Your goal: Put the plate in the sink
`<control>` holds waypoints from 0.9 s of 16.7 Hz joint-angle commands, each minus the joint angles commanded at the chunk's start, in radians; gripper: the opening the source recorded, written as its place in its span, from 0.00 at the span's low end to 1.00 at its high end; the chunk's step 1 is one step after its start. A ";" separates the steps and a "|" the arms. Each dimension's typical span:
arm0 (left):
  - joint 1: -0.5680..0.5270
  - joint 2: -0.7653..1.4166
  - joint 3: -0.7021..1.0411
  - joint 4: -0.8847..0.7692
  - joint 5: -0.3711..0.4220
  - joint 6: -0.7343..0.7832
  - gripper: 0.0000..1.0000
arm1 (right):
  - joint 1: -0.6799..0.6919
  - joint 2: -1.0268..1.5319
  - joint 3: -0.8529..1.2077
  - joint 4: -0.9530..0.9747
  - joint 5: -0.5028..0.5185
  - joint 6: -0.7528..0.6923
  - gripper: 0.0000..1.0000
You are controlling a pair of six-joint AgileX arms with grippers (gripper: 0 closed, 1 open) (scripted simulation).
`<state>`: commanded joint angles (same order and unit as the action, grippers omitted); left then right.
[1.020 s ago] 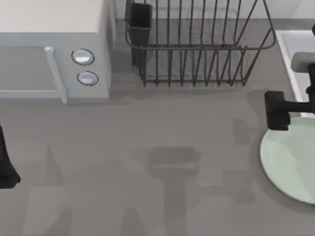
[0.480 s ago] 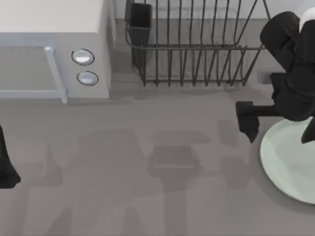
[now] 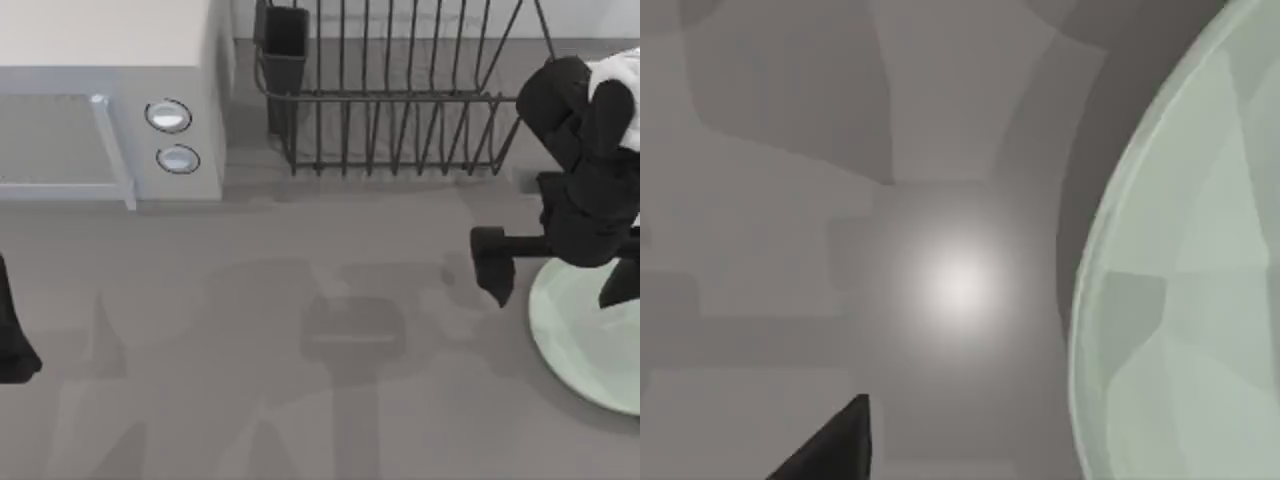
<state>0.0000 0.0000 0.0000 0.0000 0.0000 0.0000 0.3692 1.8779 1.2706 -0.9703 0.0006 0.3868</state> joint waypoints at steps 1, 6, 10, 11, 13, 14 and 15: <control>0.000 0.000 0.000 0.000 0.000 0.000 1.00 | 0.001 0.019 -0.025 0.054 0.000 0.001 1.00; 0.000 0.000 0.000 0.000 0.000 0.000 1.00 | 0.005 0.106 -0.138 0.256 0.001 0.004 1.00; 0.000 0.000 0.000 0.000 0.000 0.000 1.00 | 0.005 0.112 -0.147 0.266 0.001 0.004 1.00; 0.000 0.000 0.000 0.000 0.000 0.000 1.00 | 0.005 0.112 -0.147 0.266 0.001 0.004 1.00; 0.000 0.000 0.000 0.000 0.000 0.000 1.00 | 0.005 0.112 -0.147 0.266 0.001 0.004 0.85; 0.000 0.000 0.000 0.000 0.000 0.000 1.00 | 0.005 0.112 -0.147 0.266 0.001 0.004 0.77; 0.000 0.000 0.000 0.000 0.000 0.000 1.00 | 0.005 0.112 -0.147 0.266 0.001 0.004 0.70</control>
<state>0.0000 0.0000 0.0000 0.0000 0.0000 0.0000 0.3742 1.9900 1.1234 -0.7041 0.0014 0.3907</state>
